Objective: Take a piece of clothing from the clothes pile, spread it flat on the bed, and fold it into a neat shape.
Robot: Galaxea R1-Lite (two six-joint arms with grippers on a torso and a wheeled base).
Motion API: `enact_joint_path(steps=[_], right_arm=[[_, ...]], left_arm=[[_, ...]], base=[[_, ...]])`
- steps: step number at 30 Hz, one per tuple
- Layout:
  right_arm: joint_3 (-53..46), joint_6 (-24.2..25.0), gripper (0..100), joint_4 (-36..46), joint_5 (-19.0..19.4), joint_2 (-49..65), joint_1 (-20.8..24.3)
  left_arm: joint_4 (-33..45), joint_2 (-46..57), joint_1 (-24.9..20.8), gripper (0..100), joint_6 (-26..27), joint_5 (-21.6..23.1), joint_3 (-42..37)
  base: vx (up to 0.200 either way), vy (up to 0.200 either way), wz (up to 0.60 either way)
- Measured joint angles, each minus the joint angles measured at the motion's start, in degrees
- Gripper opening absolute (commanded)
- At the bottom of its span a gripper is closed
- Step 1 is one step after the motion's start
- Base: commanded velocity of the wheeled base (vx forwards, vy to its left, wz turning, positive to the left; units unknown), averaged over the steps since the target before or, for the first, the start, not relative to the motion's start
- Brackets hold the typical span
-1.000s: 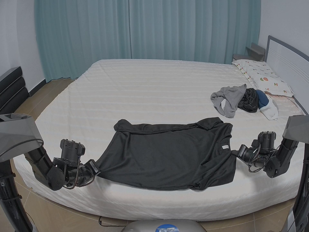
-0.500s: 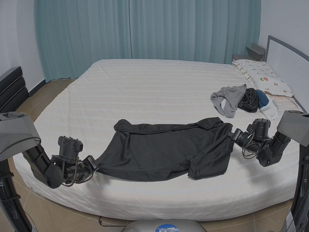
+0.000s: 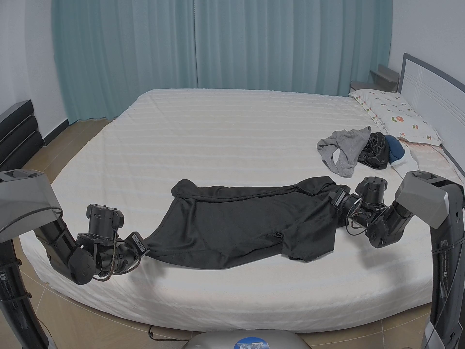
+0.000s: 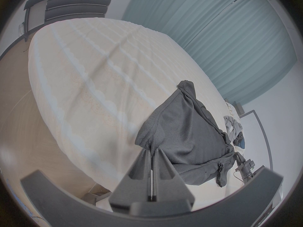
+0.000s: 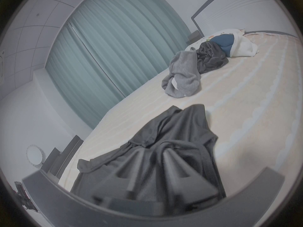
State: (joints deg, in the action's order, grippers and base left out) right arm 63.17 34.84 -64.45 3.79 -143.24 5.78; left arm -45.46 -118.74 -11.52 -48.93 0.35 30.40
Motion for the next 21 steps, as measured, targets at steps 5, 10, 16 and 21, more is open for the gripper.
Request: enact_joint_path(steps=[5,10,16,21], right_arm=[[-2.4,-0.3,100,-0.5,1.0,-0.1,-0.2],[-7.5,-0.4,100,-0.5,5.5,3.4,-1.3],[-18.8,-0.5,100,-0.3,10.6,10.6,-2.5],[-28.2,-1.2,100,-0.9,14.5,14.3,-2.5]], left_arm=[[-0.1,-0.1,0.0,0,0.0,0.0,-0.1],[-0.1,-0.1,0.0,0,0.0,0.0,-0.2],[-0.1,0.0,0.0,0,0.0,0.0,-0.3],[0.0,0.2,0.1,0,0.0,0.1,-0.3]], base=[[0.0,0.0,0.0],[0.0,0.0,0.0],[0.0,0.0,0.0],[0.0,0.0,0.0]])
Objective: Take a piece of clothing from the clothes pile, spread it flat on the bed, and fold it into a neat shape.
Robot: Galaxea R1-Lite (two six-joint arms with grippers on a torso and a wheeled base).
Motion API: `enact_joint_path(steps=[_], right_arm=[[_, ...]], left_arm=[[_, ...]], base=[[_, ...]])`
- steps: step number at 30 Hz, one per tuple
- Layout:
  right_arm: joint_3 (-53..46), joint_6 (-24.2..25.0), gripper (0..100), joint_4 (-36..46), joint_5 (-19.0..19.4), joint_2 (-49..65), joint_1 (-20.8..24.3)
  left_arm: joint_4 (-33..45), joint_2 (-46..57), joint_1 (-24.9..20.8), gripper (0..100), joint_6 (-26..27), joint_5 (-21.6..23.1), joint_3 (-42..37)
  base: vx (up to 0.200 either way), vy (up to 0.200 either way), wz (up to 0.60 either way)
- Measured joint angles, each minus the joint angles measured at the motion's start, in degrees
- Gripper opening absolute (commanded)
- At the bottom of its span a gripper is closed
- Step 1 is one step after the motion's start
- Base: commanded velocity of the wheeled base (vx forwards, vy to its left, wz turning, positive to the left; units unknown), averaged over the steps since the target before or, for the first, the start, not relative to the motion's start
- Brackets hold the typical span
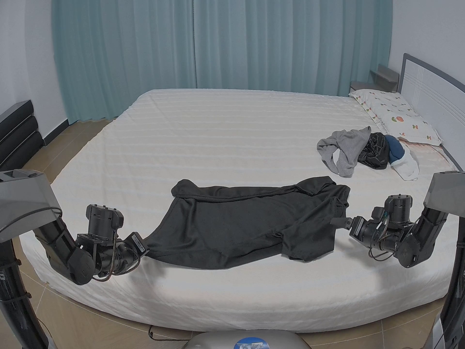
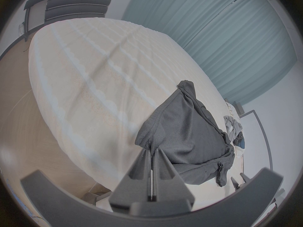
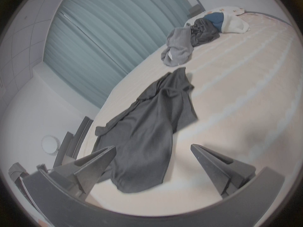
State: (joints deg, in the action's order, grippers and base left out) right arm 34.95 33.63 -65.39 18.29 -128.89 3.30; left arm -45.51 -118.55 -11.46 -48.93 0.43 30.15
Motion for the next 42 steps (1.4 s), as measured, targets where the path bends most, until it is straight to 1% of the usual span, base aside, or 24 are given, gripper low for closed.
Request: enact_joint_path(steps=[3,5,11,19,20,26,31,33,38,42], right_arm=[[-4.3,-0.6,100,-2.1,2.4,0.6,0.7],[-5.9,-0.7,100,-2.9,3.0,0.3,1.3],[-5.9,-0.7,100,-3.2,3.3,-1.4,2.9],[-2.1,-0.6,100,-2.5,2.8,-4.1,5.3],[-1.7,-0.6,0,-2.4,2.8,-4.3,5.5],[-0.9,-0.6,0,-0.7,2.4,-5.1,6.5],[-2.3,-0.6,0,-0.6,0.2,-4.1,6.4],[-3.6,-0.6,0,-0.6,0.1,-3.0,6.0],[-9.2,-0.6,0,-0.9,1.5,0.6,4.4],[-14.5,-0.5,0,-1.0,3.2,5.0,2.9]], left_arm=[[0.0,0.1,0.0,0,0.0,0.0,0.0],[0.0,0.1,0.0,0,0.0,0.0,0.0],[0.1,0.1,0.1,0,0.0,0.0,0.1],[0.2,0.1,0.1,0,0.0,0.1,0.1],[0.2,0.1,0.1,0,0.0,0.2,0.1],[0.2,-0.1,0.1,0,0.0,0.3,0.1],[0.5,-0.1,0.1,0,0.1,0.3,0.0],[0.6,-0.1,0.1,0,0.2,0.4,-0.1],[0.8,0.1,0.1,0,0.9,0.4,-0.8],[3.2,0.7,0.1,0,4.5,0.4,-1.9]], base=[[0.0,0.0,0.0],[0.0,0.0,0.0],[0.0,0.0,0.0],[0.0,0.0,0.0],[0.0,0.0,0.0],[0.0,0.0,0.0],[0.0,0.0,0.0],[0.0,0.0,0.0],[0.0,0.0,0.0],[0.0,0.0,0.0]])
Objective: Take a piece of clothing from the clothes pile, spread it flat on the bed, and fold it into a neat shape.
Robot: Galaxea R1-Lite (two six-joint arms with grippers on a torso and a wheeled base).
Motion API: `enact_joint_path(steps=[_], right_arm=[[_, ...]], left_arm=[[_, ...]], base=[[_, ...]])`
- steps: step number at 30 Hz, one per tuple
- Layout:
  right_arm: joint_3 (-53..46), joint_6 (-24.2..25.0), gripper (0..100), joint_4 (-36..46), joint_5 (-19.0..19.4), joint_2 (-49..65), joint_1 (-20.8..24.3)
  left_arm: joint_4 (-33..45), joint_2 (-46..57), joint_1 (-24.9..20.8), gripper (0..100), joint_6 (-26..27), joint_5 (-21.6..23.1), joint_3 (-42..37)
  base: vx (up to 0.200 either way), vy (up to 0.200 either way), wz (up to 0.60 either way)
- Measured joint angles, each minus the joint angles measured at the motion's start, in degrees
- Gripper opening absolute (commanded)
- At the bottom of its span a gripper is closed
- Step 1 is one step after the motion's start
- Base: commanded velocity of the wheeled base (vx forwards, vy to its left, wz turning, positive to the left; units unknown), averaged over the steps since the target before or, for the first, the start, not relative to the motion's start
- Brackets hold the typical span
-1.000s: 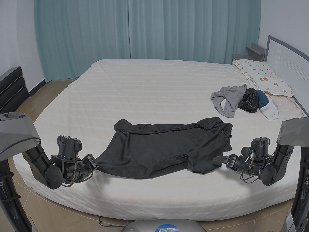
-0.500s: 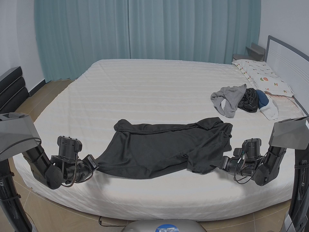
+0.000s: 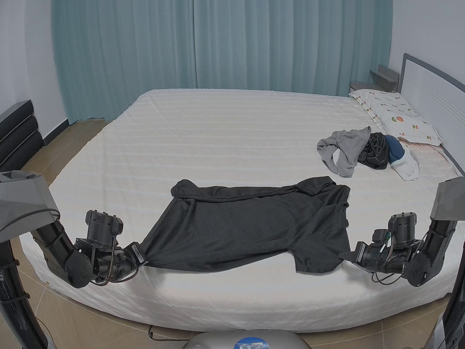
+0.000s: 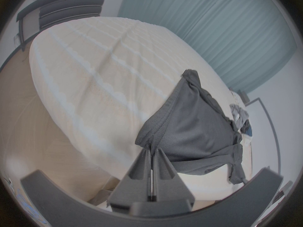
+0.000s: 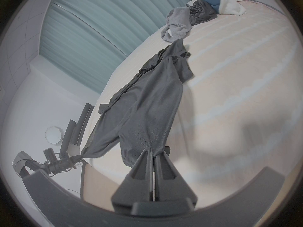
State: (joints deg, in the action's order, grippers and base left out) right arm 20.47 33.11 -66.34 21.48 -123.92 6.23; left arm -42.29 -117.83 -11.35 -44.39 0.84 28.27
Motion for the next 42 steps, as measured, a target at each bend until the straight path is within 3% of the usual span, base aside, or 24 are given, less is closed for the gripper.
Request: enact_joint_path(steps=[13,18,26,27,29,30,38,42], right_arm=[[-15.0,-1.4,0,0.3,1.4,11.5,-3.1],[-18.5,-3.5,0,1.9,0.8,13.9,-3.2],[-19.4,-6.5,0,10.8,0.4,16.9,-2.8],[-19.4,-6.9,0,11.0,0.3,17.2,-2.7],[-19.5,-7.3,0,11.0,0.3,17.3,-2.5],[-19.5,-7.4,100,10.9,0.3,17.2,-2.5],[-19.5,-7.5,100,7.7,0.8,15.5,-3.4],[-19.4,-7.3,100,6.7,1.0,15.3,-5.4]], left_arm=[[15.6,6.4,-0.6,0,8.4,0.0,-2.1],[18.4,8.1,-1.1,0,11.1,0.1,-2.9],[18.7,8.8,-2.3,0,12.5,0.1,-4.1],[18.7,8.7,-2.5,100,12.5,0.2,-4.2],[18.7,8.6,-2.9,100,12.5,0.2,-4.4],[18.7,8.5,-3.1,100,12.5,0.2,-4.5],[18.2,7.5,-4.0,100,11.9,0.9,-4.4],[18.0,7.6,-3.6,100,9.8,3.9,-3.4]], base=[[0.0,0.0,0.0],[0.0,0.0,0.0],[0.0,0.0,0.0],[0.0,0.0,0.0],[0.0,0.0,0.0],[0.0,0.0,0.0],[0.0,0.0,0.0],[0.0,0.0,0.0]])
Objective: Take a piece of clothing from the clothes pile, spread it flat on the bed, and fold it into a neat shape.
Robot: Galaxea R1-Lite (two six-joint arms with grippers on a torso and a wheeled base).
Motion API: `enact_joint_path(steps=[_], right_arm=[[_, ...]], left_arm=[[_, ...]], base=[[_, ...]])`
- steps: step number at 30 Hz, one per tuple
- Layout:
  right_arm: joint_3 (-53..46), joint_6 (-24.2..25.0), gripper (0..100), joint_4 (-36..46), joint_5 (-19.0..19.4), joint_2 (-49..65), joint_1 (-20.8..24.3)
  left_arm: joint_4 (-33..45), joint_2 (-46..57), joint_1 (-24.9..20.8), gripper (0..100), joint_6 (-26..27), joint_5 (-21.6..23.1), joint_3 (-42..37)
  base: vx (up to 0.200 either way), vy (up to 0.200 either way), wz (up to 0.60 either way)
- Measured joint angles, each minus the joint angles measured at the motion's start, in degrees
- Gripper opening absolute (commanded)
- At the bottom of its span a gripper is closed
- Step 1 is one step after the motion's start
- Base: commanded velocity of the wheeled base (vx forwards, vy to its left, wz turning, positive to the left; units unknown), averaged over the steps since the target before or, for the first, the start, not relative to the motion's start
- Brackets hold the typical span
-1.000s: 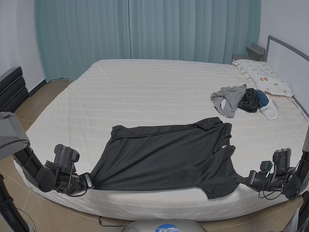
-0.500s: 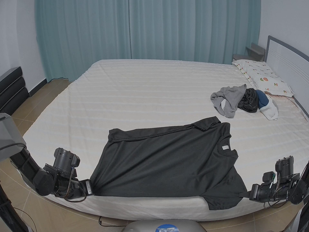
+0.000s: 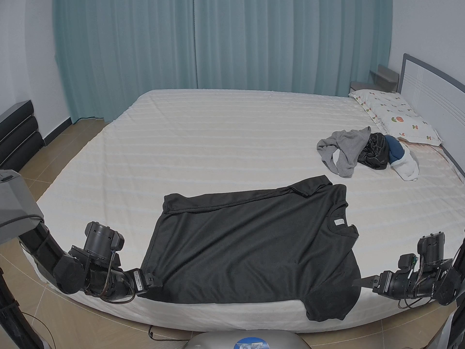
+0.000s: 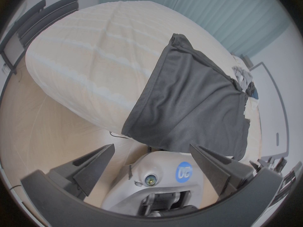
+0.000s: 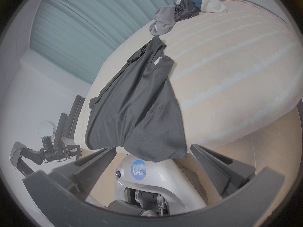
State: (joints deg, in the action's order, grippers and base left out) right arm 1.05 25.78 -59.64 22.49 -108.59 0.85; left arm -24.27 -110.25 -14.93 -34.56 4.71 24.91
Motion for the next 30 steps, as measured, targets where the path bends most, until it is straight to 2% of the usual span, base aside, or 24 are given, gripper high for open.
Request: enact_joint_path(steps=[5,14,19,20,24,30], right_arm=[[2.0,0.0,100,-1.3,-0.2,-0.6,-2.2],[7.9,-1.5,100,-2.5,-0.4,-6.9,-3.5],[9.5,-2.5,100,-7.2,-0.2,-12.7,-3.8],[9.7,-2.7,0,-9.5,-0.2,-14.4,-3.9],[9.8,-3.2,0,-13.6,-0.1,-18.7,-4.5],[9.1,-3.7,0,-14.0,-0.1,-21.7,-6.3]], left_arm=[[-0.3,0.7,1.6,100,-4.4,2.3,2.0],[-0.3,1.1,4.0,100,-4.8,4.3,3.3],[-0.3,1.1,4.7,100,-4.8,4.9,3.5],[-0.3,1.0,4.9,100,-4.8,5.1,3.7],[-0.3,0.3,6.2,100,-4.9,6.3,4.4],[-0.3,-1.5,7.4,100,-4.8,6.9,5.2]], base=[[0.0,0.0,0.0],[0.0,0.0,0.0],[0.0,0.0,0.0],[0.0,0.0,0.0],[0.0,0.0,0.0],[0.0,0.0,0.0]])
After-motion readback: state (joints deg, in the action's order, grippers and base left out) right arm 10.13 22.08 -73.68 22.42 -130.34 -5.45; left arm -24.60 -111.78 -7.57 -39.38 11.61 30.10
